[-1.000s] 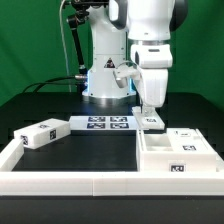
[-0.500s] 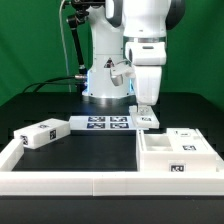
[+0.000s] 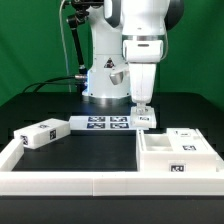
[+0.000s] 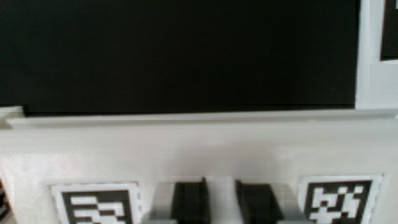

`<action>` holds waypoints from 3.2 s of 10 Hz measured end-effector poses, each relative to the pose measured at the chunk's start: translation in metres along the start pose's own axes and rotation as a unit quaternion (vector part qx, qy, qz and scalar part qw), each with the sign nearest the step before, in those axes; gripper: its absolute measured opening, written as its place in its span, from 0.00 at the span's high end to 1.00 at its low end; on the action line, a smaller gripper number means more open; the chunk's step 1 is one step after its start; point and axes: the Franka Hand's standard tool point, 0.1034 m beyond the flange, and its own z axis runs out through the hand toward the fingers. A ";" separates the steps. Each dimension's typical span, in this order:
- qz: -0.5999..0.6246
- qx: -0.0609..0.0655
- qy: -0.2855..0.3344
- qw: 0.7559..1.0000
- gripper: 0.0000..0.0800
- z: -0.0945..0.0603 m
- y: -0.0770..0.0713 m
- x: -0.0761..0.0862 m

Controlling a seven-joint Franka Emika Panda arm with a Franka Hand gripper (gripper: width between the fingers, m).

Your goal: Assemble cabinet

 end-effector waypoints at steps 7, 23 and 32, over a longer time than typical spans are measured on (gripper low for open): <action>0.003 -0.021 0.008 1.000 0.91 -0.006 0.020 0.004; 0.001 -0.019 0.018 1.000 0.91 0.008 0.020 0.009; 0.003 -0.031 0.023 0.999 0.91 0.005 0.034 0.015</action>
Offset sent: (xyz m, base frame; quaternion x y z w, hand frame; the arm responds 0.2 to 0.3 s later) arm 0.0243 -0.0046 0.0041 -0.0543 -0.0196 -0.0295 0.9979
